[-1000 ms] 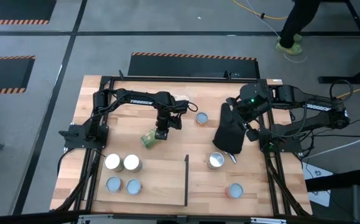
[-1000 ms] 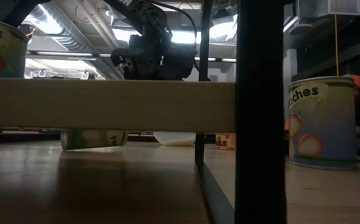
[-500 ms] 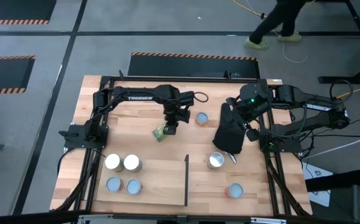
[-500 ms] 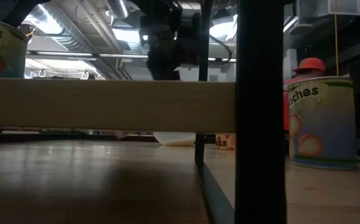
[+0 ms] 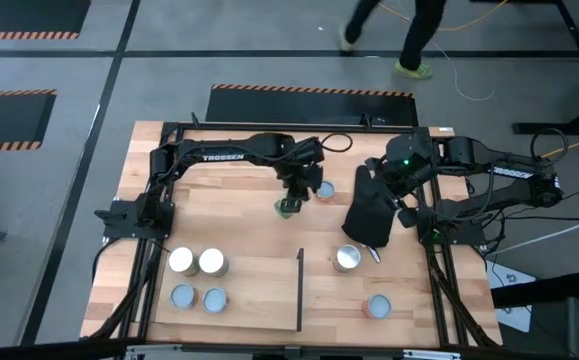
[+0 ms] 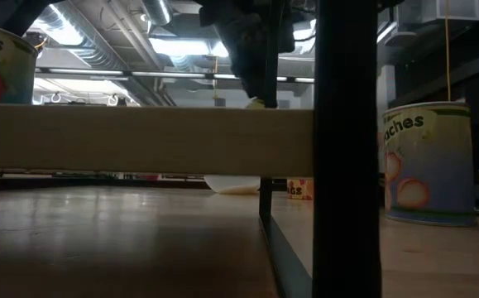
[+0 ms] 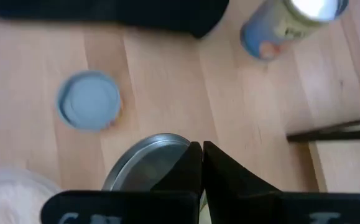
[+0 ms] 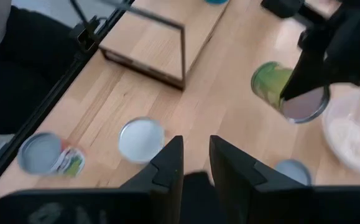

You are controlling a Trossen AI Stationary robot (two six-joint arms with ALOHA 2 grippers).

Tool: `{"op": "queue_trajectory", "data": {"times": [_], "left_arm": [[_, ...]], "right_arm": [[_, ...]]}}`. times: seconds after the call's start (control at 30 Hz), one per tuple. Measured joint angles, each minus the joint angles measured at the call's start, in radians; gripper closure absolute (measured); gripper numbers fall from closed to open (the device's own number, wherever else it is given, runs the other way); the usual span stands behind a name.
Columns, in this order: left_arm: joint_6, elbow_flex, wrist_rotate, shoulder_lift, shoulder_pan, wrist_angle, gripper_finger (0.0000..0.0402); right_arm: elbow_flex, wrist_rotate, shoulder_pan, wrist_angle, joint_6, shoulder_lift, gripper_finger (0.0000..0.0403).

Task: Pick and place cans onto a shelf
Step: Put the green canned pear on the shelf

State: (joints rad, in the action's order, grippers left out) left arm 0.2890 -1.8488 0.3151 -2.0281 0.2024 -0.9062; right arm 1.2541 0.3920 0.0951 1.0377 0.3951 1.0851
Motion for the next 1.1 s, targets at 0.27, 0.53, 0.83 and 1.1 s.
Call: {"op": "queue_trajectory", "data": {"times": [0.27, 0.53, 0.83, 1.1], "left_arm": [[0.001, 0.000, -0.090, 0.000, -0.048, 0.137, 0.0401], [-0.024, 0.002, -0.144, 0.000, -0.103, 0.318, 0.0401], [-0.023, 0.116, -0.242, 0.000, -0.168, 0.573, 0.0401], [-0.023, 0.263, -0.330, -0.002, -0.210, 0.760, 0.0402]], "right_arm": [[0.000, -0.051, 0.000, 0.061, -0.001, -0.096, 0.0320], [-0.128, -0.125, 0.000, -0.025, -0.005, -0.174, 0.0320], [-0.304, -0.123, 0.000, -0.163, -0.005, -0.197, 0.0320], [-0.387, -0.123, 0.000, -0.236, -0.002, -0.196, 0.0320]]}}
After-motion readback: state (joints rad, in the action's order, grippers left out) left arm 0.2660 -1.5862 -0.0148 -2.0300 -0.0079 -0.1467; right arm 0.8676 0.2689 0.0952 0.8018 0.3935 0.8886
